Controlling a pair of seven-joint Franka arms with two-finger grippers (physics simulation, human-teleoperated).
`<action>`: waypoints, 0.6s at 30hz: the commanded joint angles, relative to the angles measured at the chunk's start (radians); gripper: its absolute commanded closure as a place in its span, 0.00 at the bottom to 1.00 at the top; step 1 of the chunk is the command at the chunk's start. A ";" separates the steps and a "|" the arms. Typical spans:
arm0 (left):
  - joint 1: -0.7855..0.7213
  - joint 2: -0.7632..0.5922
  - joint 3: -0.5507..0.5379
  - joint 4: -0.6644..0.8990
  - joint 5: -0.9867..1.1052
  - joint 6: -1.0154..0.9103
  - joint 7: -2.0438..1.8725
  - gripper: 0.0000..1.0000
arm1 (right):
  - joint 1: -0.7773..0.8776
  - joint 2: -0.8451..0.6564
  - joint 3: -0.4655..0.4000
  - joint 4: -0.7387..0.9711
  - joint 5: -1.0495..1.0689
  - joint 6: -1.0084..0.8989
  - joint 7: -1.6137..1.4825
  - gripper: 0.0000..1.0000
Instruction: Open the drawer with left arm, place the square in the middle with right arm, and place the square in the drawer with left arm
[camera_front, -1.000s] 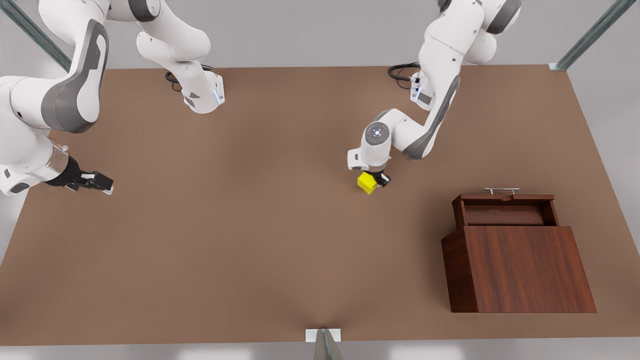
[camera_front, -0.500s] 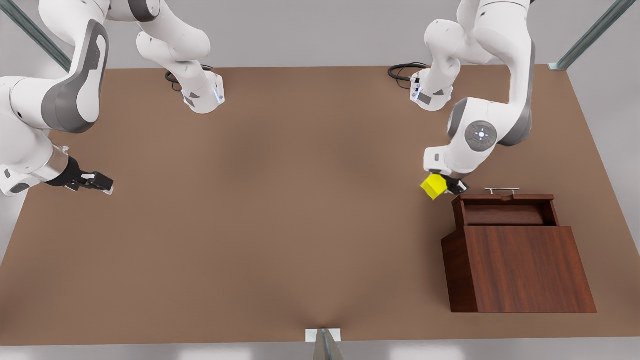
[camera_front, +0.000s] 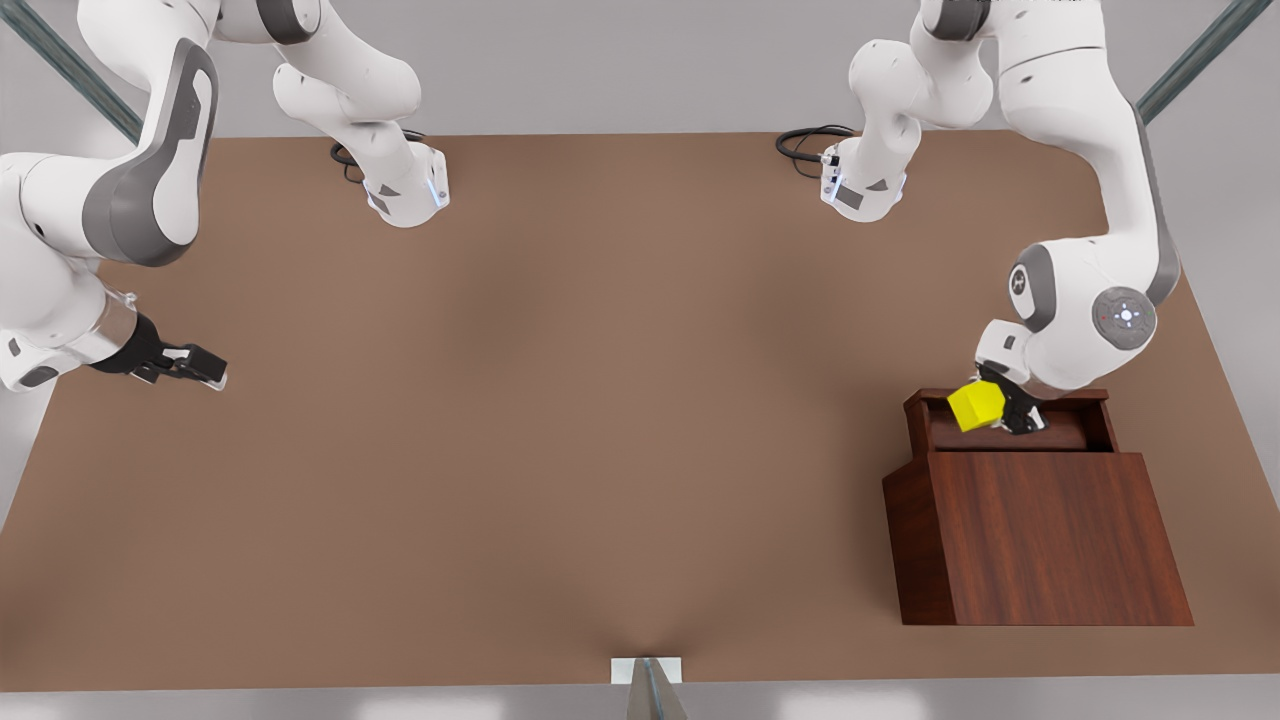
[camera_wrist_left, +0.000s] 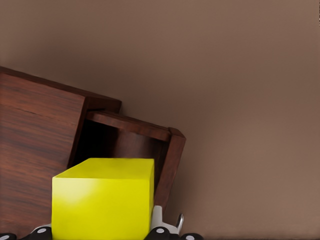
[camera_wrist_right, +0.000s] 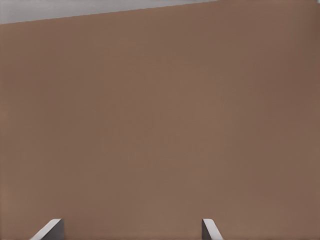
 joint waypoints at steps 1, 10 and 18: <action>0.006 0.008 0.001 0.000 -0.025 0.002 0.018 0.34 | 0.000 0.000 0.000 0.000 0.000 0.000 0.000 0.00; 0.041 0.068 0.003 0.020 -0.080 0.037 0.096 0.32 | 0.000 0.000 0.000 0.000 0.000 0.000 0.000 0.00; 0.041 0.071 0.003 0.024 -0.089 0.029 0.079 0.00 | 0.000 0.006 0.000 0.002 0.002 0.000 0.000 0.00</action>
